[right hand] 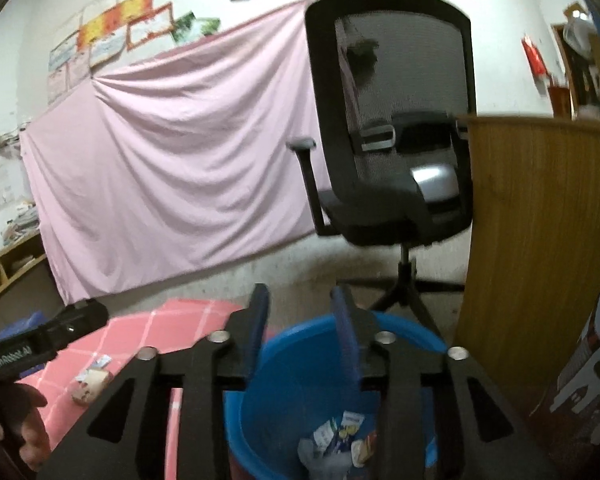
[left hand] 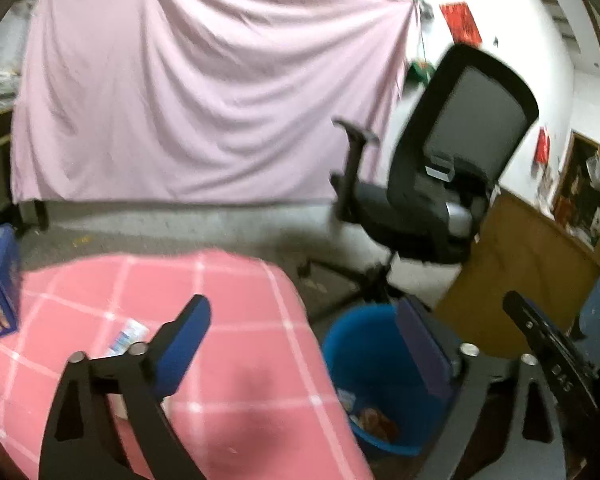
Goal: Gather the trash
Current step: 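Move both tools back over the table toward the sachet and phone case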
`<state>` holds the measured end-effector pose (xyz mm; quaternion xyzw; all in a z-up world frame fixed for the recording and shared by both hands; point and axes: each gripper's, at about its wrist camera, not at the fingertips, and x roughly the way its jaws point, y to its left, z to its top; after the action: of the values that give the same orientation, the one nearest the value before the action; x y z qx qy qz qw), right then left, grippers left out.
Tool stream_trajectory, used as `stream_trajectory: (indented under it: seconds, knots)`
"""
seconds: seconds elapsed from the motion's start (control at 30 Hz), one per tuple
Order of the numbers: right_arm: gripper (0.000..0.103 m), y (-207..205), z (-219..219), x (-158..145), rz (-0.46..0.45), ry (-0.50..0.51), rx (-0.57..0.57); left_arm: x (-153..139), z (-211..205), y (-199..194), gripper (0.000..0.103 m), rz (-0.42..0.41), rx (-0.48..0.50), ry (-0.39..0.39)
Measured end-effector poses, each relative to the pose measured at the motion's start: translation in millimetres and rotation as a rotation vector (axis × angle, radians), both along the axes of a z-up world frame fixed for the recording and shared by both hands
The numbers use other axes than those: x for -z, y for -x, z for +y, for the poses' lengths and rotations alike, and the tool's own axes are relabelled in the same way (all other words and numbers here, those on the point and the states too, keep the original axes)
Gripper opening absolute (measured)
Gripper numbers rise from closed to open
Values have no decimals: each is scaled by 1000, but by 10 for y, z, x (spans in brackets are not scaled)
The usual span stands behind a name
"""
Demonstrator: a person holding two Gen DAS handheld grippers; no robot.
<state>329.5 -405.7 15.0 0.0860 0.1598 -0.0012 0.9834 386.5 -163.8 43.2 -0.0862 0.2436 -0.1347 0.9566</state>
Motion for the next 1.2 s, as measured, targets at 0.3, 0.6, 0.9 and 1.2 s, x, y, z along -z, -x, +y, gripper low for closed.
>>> stream_trajectory:
  seconds: [0.3,0.6,0.9,1.2]
  knots:
    - [94,70,427,-208,-174,-17,-72,-107,658,316,101,-183,-142,-19]
    - [103,132,1007,-325,-325,22,-187,-67,1248,625,101,-306,-251,-63]
    - [103,192,1567,-282,-405,136,-270,70,1674,842,101,-377,-324,-92]
    - [103,77,1908,-142,-342,186,-346,258,1953,834,101,-348,-346,-121]
